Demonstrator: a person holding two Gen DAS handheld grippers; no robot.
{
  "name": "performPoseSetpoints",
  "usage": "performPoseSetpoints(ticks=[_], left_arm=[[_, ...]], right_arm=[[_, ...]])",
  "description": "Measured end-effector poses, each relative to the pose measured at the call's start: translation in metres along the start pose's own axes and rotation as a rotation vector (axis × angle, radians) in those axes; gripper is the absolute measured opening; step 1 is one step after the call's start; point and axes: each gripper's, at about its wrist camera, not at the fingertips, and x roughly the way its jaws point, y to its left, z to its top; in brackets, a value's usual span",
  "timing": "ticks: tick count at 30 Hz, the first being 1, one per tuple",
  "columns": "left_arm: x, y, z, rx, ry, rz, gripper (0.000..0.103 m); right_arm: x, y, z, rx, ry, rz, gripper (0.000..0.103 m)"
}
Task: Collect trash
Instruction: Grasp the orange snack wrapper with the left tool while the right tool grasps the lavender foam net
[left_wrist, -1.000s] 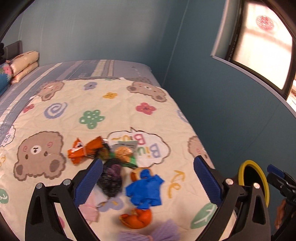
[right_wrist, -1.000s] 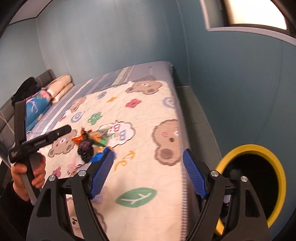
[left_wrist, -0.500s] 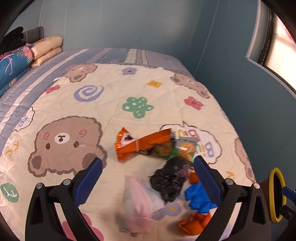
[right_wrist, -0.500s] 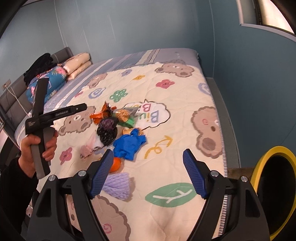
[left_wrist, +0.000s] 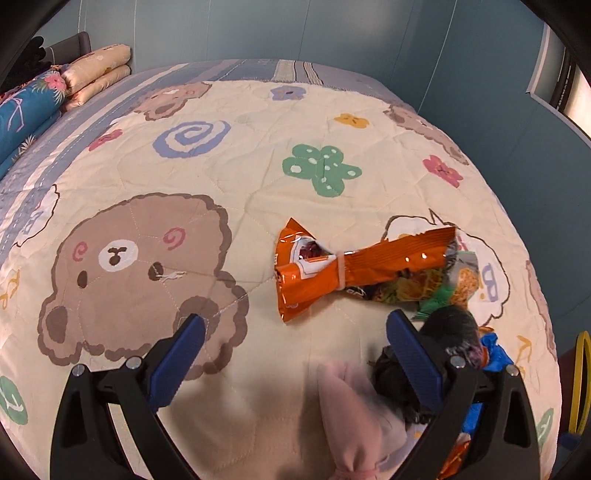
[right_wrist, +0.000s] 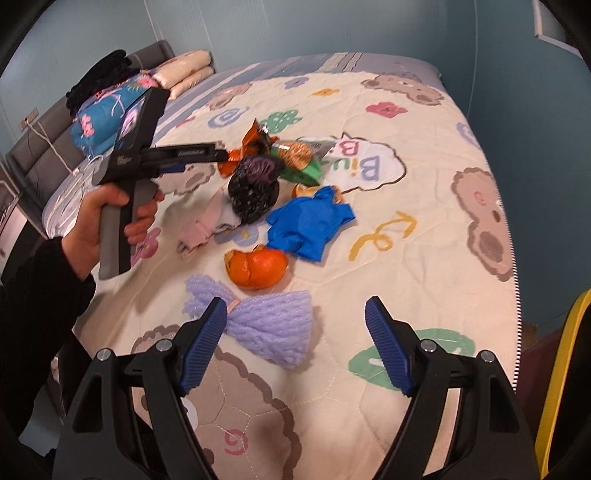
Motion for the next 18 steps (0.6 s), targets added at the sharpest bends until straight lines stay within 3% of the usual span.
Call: performPoseSetpoints(ticks=[9, 14, 18], left_arm=[[0.032, -0.007, 0.014, 0.013, 0.028, 0.018, 0.095], [0.051, -0.006, 0.017, -0.011, 0.069, -0.012, 0.094], [0.059, -0.008, 0.017, 0.000, 0.078, -0.012, 0.082]], right_arm=[[0.039, 0.007, -0.008, -0.022, 0.088, 0.020, 0.074], [0.060, 0.012, -0.011, -0.044, 0.133, 0.024, 0.074], [0.071, 0.020, -0.011, -0.077, 0.153, 0.025, 0.073]])
